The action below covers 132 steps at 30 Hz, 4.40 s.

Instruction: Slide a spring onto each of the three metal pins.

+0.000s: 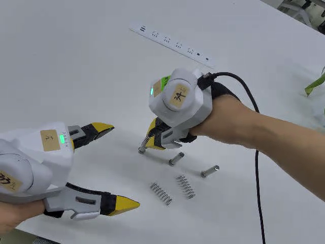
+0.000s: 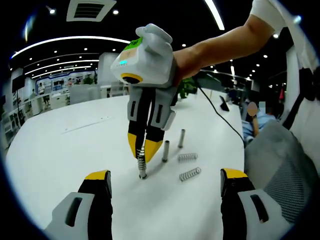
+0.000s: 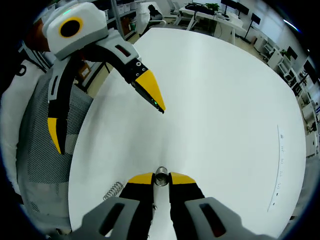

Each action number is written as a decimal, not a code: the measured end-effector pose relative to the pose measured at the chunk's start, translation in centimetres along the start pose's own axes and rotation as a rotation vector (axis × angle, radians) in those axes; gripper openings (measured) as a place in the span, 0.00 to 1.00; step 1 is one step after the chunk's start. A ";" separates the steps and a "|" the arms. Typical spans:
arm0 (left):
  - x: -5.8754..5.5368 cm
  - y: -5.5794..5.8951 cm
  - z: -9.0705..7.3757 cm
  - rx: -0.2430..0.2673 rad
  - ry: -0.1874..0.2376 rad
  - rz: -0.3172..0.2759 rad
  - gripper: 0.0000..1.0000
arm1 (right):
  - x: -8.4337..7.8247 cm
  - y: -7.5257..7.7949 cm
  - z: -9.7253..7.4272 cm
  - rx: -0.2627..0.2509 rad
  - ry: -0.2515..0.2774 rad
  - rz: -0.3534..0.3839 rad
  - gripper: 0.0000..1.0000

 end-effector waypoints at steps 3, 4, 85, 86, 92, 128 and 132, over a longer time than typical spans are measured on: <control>0.1 0.0 -0.1 -0.002 0.003 0.000 0.91 | -0.1 0.1 0.3 -0.001 -0.007 -0.006 0.12; 0.1 0.0 -0.1 -0.002 0.002 -0.001 0.91 | -0.2 0.1 0.4 -0.001 -0.008 -0.007 0.12; -0.4 2.8 0.9 -0.166 -0.217 0.258 0.70 | -9.8 -8.2 -9.6 -0.274 0.421 0.363 0.64; -0.5 2.8 1.0 -0.173 -0.225 0.263 0.68 | -10.0 -8.5 -9.7 -0.275 0.429 0.366 0.66; -0.8 2.9 2.0 -0.210 -0.280 0.317 0.60 | -11.8 -10.2 -9.5 -0.278 0.464 0.407 0.71; -5.1 5.1 9.3 -0.401 -0.519 0.624 0.21 | -16.7 -13.6 -8.4 -0.301 0.571 0.540 0.79; -5.3 5.1 9.5 -0.405 -0.528 0.638 0.17 | -16.9 -13.6 -8.6 -0.312 0.575 0.549 0.79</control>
Point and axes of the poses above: the centre of the closed fingertips' face, and the gripper's own axes: z roughly forward along the fingers, y roughly to its right, x roughly out of its top, the point moved 2 cm from there along -z, roughly backward along the fingers, and after that the axes turned 3 degrees about x, right-handed, at the moved point
